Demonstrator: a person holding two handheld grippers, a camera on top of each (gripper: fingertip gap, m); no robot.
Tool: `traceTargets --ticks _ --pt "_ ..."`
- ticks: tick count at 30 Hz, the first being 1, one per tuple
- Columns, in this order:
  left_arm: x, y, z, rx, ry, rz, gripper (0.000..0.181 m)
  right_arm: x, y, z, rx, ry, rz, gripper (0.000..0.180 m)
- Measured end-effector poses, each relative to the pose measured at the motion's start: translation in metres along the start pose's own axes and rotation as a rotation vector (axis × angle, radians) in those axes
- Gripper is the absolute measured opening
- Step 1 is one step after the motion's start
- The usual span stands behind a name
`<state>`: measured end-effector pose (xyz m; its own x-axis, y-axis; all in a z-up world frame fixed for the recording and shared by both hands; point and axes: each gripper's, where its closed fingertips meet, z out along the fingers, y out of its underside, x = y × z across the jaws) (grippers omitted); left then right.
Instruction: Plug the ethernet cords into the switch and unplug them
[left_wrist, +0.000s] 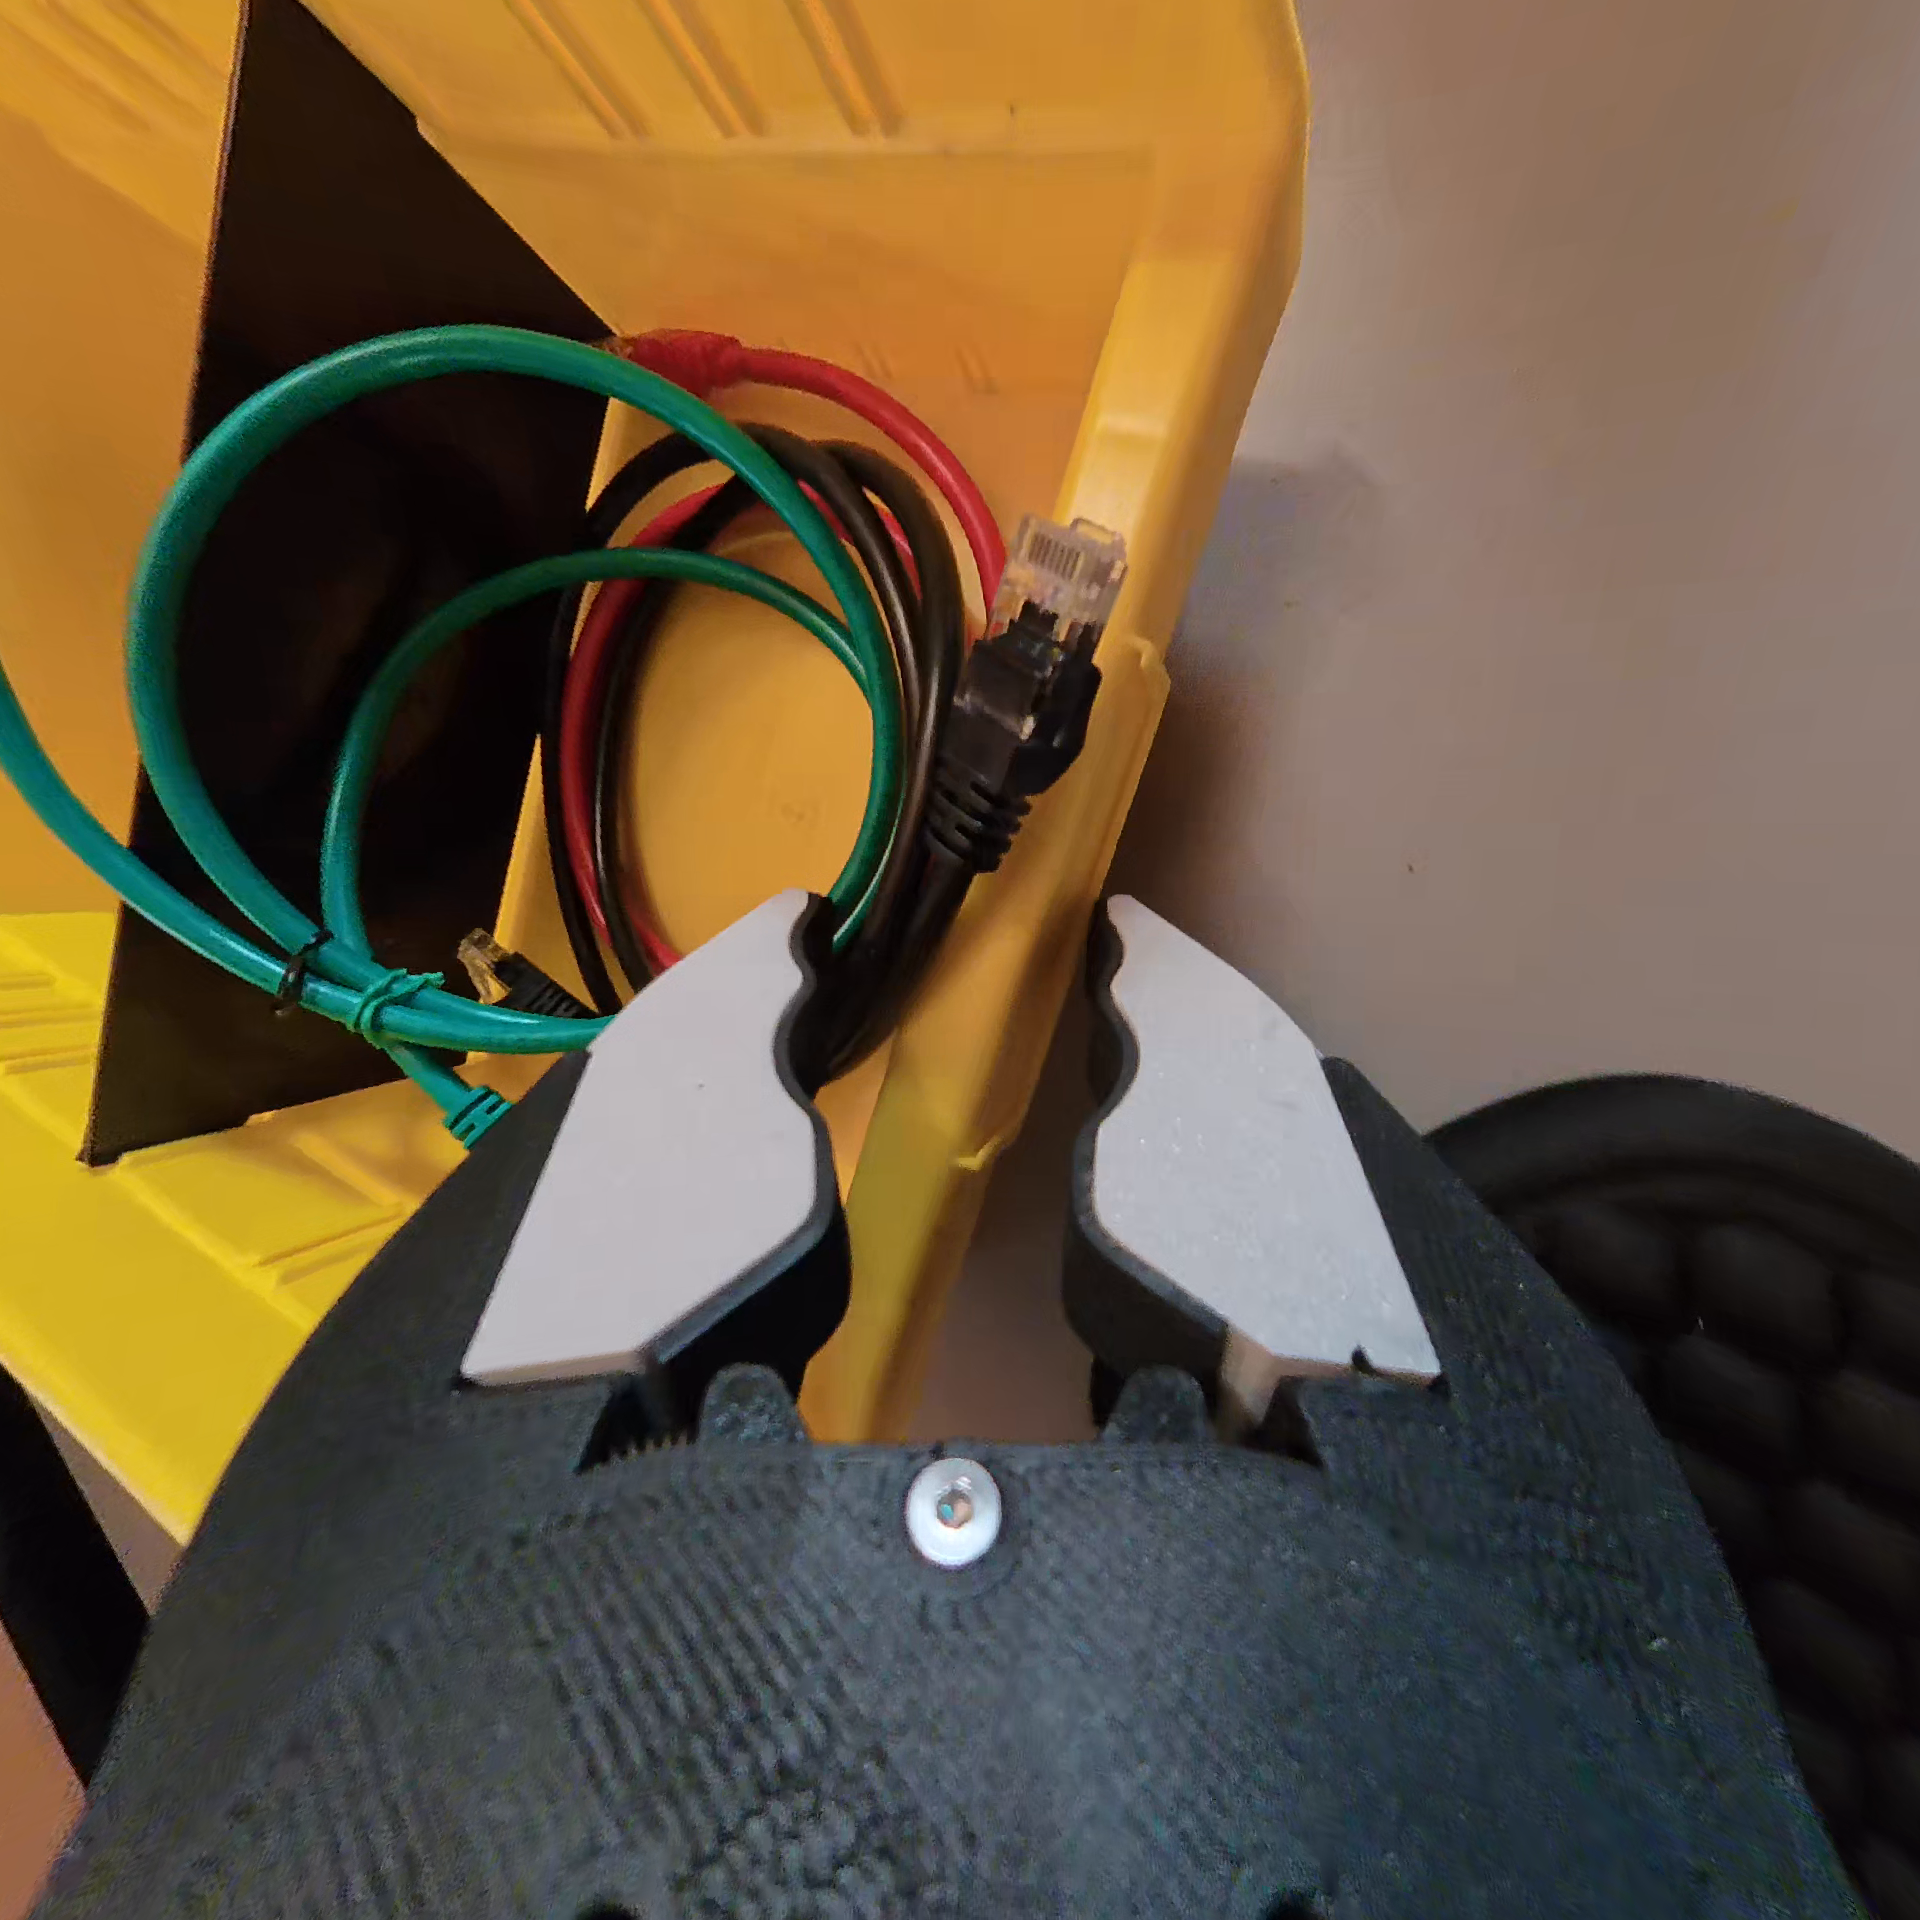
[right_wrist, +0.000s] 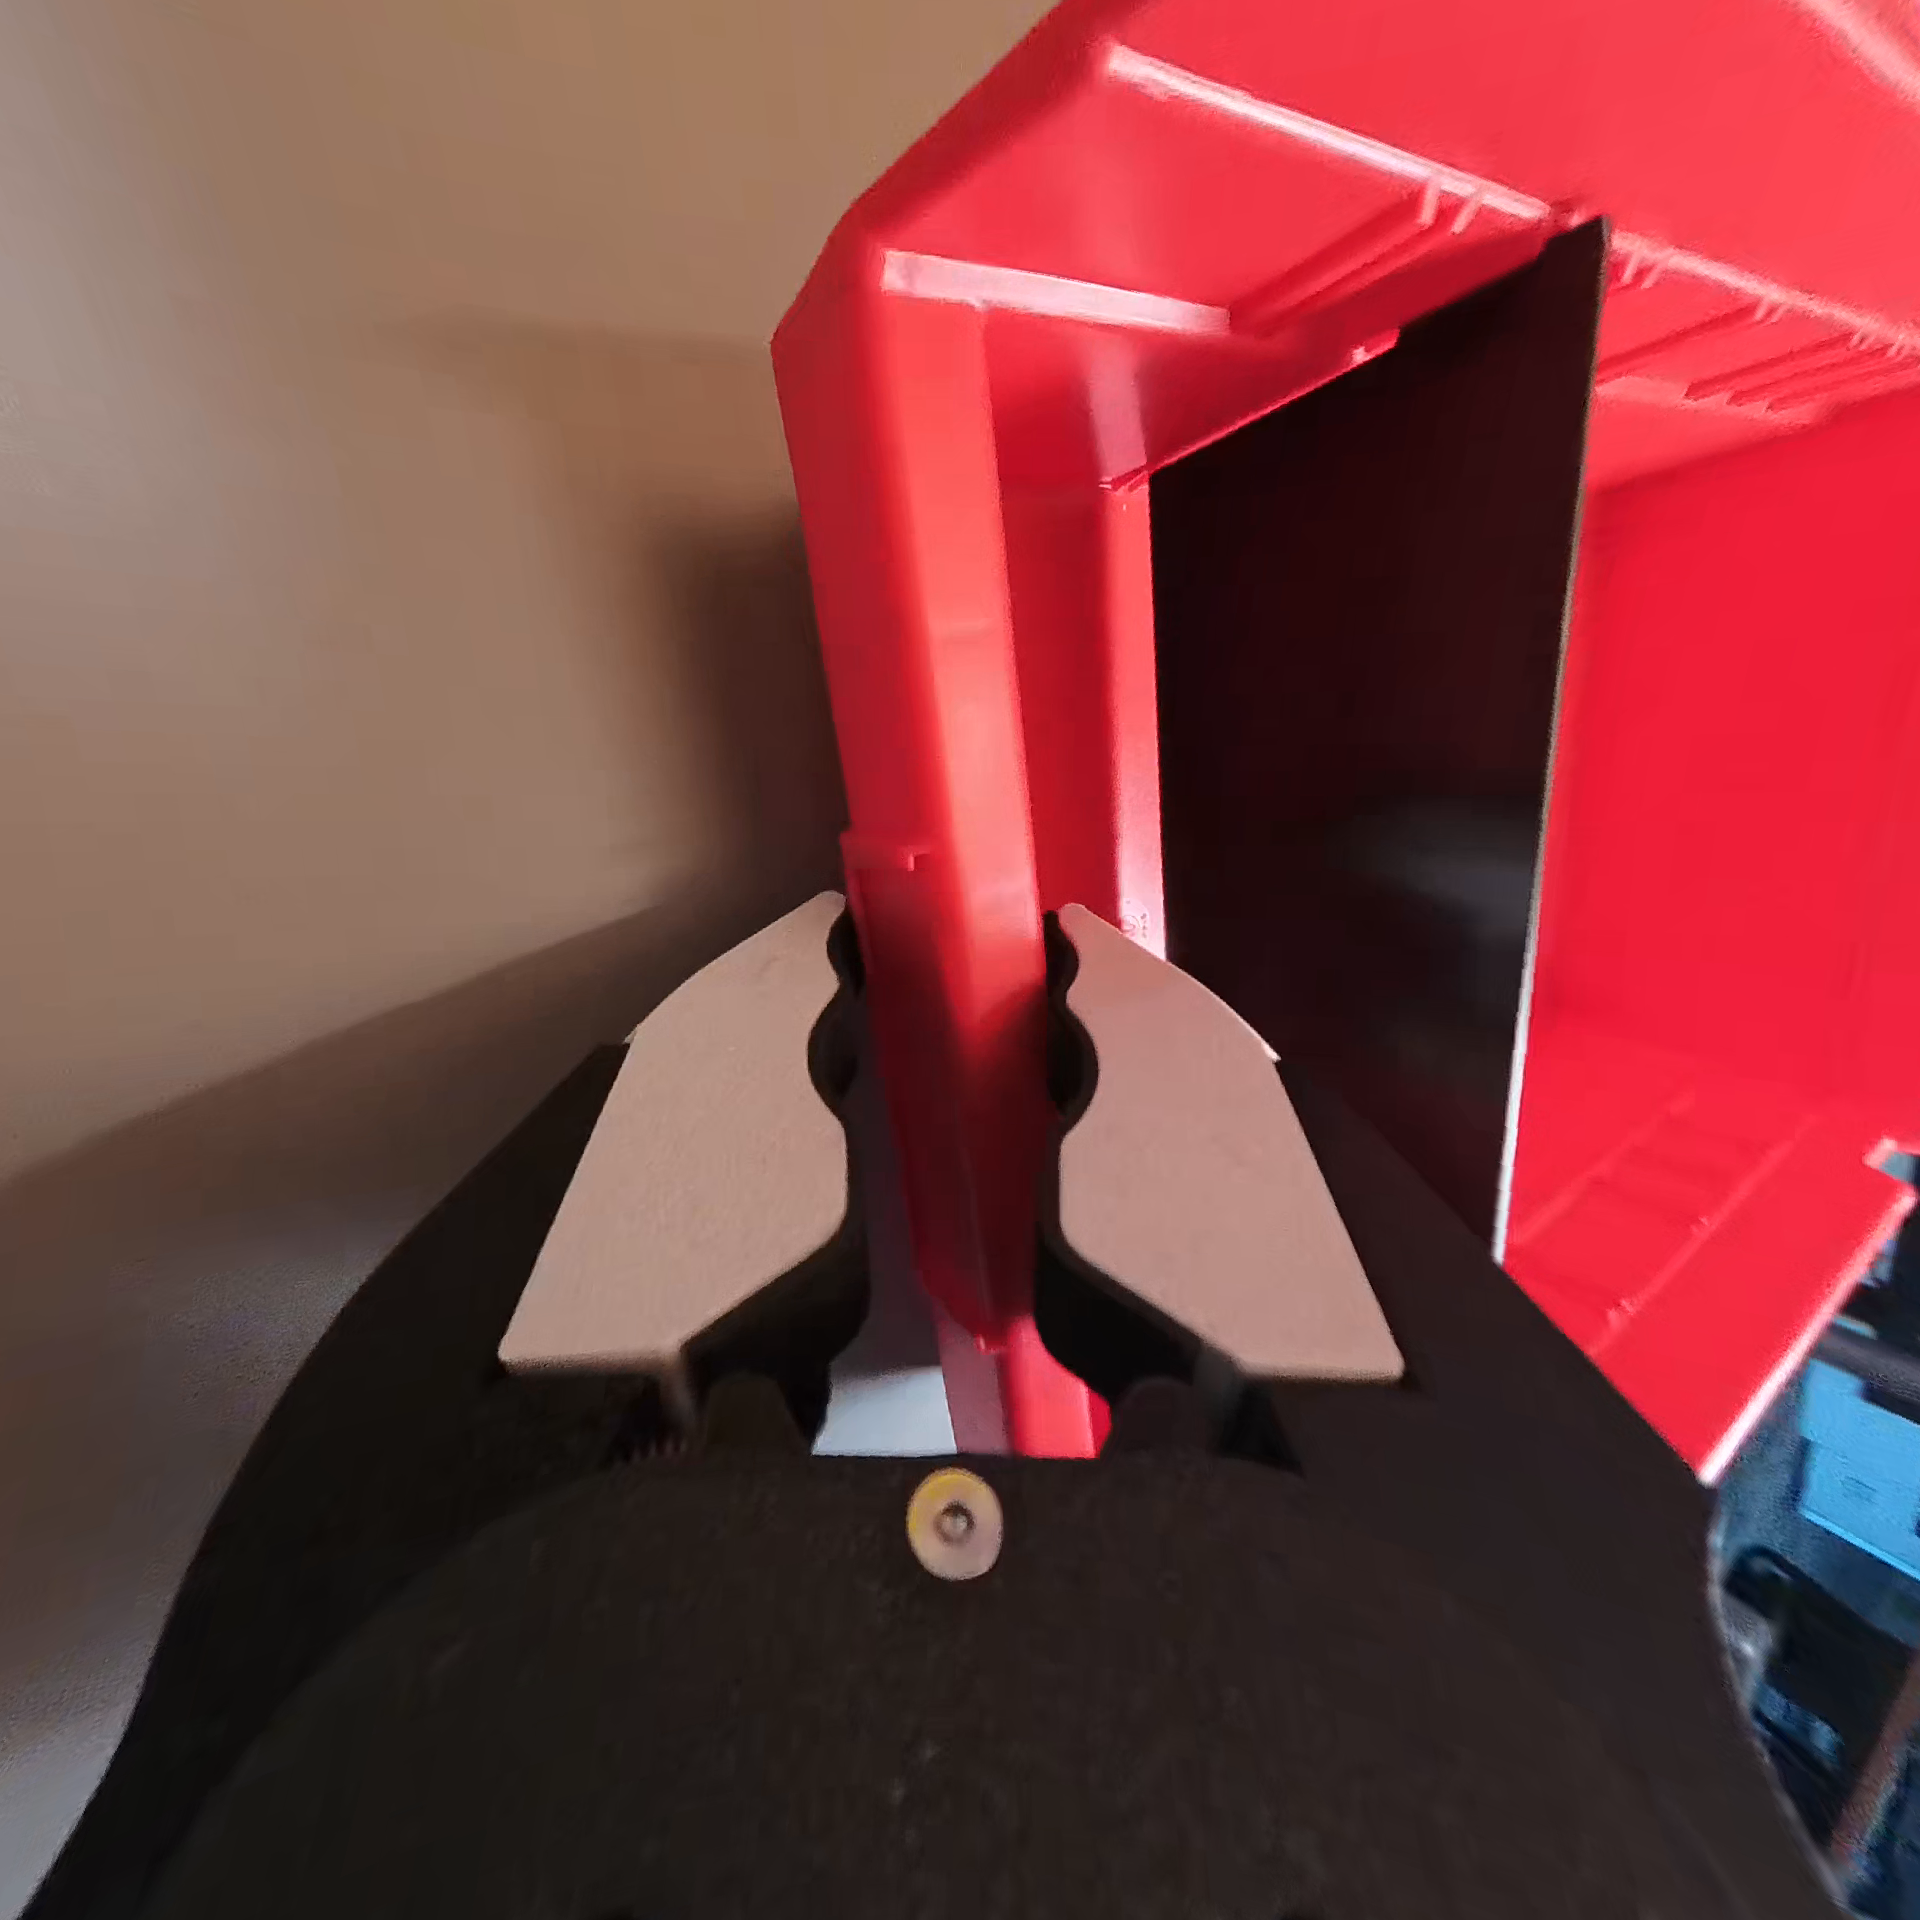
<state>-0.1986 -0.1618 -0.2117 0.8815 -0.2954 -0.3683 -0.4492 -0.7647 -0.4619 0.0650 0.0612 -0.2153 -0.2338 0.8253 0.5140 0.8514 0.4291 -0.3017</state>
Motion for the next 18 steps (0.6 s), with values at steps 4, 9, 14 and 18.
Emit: traceTargets --ticks 4,9,14,18 --pt "-0.011 -0.011 0.011 0.009 -0.012 -0.012 0.047 0.025 0.028 0.004 -0.04 0.036 0.01 0.033" --pt "-0.032 -0.02 0.025 0.019 -0.03 -0.025 0.046 0.05 0.043 0.016 -0.069 0.071 0.063 0.033" --pt "-0.052 -0.017 0.032 -0.004 -0.03 -0.102 0.049 0.068 0.047 0.026 -0.077 0.118 0.136 0.033" --pt "-0.064 -0.049 -0.007 0.174 0.077 -0.276 0.048 0.073 0.04 0.022 0.008 0.147 0.22 0.046"
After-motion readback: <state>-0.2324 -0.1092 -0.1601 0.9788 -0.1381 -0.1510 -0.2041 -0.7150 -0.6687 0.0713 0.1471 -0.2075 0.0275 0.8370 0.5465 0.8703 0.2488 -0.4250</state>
